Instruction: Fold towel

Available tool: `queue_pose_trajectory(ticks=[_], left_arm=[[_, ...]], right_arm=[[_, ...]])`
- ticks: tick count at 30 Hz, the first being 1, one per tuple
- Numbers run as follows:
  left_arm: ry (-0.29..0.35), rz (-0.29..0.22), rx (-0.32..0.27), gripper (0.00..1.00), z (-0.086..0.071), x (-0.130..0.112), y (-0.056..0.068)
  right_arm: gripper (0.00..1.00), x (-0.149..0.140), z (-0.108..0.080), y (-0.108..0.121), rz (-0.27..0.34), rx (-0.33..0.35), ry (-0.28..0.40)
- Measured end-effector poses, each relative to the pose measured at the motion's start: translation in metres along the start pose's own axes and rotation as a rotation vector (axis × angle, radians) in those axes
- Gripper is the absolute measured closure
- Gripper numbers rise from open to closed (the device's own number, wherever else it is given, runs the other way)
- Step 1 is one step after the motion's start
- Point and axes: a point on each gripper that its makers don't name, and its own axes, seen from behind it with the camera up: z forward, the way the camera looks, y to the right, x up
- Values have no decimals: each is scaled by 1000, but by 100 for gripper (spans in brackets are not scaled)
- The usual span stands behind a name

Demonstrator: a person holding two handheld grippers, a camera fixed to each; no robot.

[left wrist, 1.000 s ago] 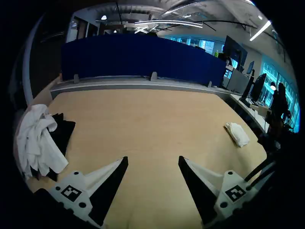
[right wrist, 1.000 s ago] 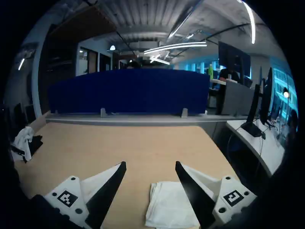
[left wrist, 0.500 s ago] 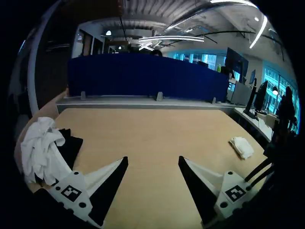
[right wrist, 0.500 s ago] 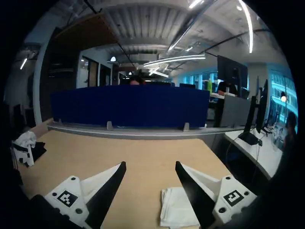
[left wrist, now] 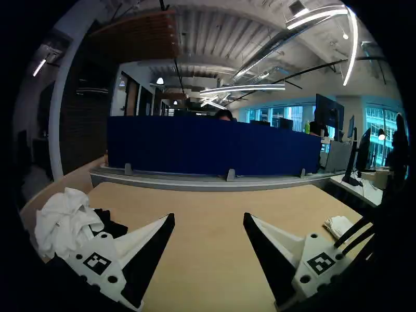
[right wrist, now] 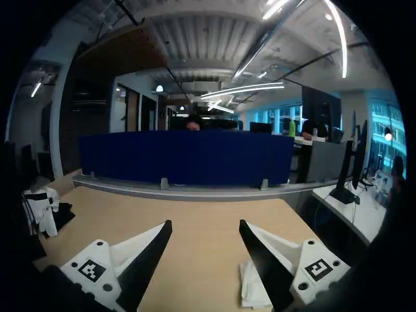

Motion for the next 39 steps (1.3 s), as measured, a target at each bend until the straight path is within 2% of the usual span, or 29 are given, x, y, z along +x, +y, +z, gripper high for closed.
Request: queue_pose_trajectory(ticks=[9, 18, 27, 39], left_arm=[[59, 27, 17, 2, -1, 0, -3], [100, 76, 55, 2, -1, -18, -11], [157, 123, 95, 2, -7, -36, -30], [189, 131, 120, 2, -13, -82, -51]], right_arm=[[0, 5, 1, -27, -18, 42, -24], [0, 5, 8, -39, -52, 46, -39], [0, 5, 23, -52, -62, 34, -41], [0, -17, 35, -93, -151, 68, -47]])
